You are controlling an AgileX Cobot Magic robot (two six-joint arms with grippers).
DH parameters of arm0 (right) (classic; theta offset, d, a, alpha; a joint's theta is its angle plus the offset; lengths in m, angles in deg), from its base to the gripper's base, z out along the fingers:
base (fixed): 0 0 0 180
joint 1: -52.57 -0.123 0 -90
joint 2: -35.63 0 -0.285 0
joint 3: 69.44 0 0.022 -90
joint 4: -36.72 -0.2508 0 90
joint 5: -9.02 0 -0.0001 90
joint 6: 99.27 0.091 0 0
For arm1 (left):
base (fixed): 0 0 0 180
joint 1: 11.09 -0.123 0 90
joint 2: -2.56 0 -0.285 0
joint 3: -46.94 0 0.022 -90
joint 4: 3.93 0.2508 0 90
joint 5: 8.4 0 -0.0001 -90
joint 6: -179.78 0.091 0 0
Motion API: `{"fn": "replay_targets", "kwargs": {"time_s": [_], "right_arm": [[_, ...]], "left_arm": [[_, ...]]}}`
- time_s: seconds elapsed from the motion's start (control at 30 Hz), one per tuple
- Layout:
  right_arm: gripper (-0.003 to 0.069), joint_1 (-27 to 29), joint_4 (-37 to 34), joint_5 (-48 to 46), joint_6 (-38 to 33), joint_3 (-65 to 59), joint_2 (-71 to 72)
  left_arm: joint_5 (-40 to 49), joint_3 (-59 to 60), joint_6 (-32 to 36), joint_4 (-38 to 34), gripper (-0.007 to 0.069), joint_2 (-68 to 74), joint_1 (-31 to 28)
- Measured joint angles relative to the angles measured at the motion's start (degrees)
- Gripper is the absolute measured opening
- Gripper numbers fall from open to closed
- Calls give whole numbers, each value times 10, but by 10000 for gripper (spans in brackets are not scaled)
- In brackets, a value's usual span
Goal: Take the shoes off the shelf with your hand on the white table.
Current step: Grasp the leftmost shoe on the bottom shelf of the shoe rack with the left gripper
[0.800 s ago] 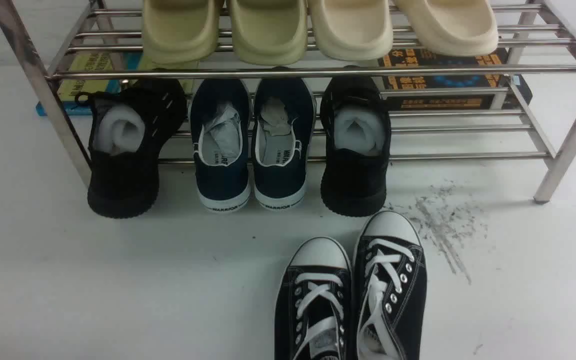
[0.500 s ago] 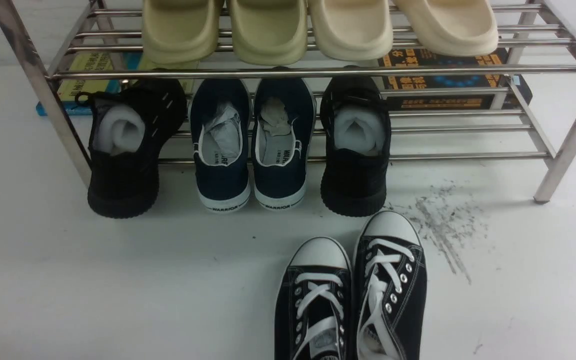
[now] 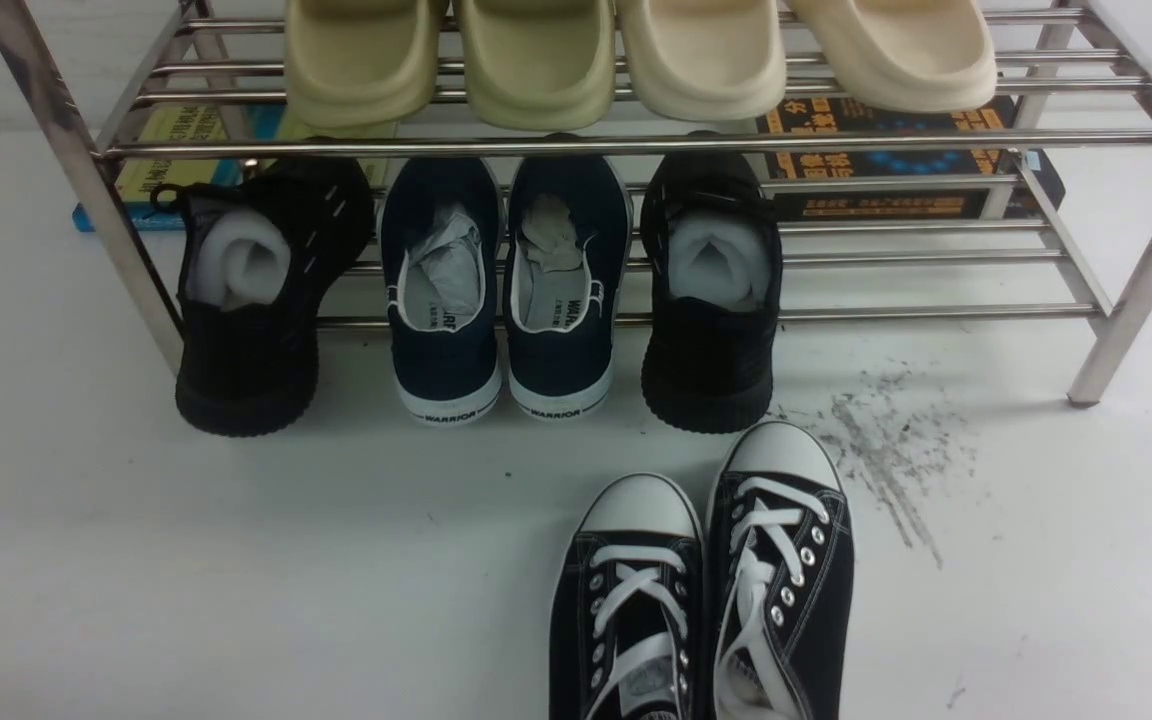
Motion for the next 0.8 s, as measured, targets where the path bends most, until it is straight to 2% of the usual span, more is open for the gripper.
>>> {"fn": "replay_targets", "kwargs": {"time_s": [0.8], "right_arm": [[237, 0, 0, 0, 0, 0, 0]], "left_arm": [[0, 0, -8, -6, 242, 0, 0]]}}
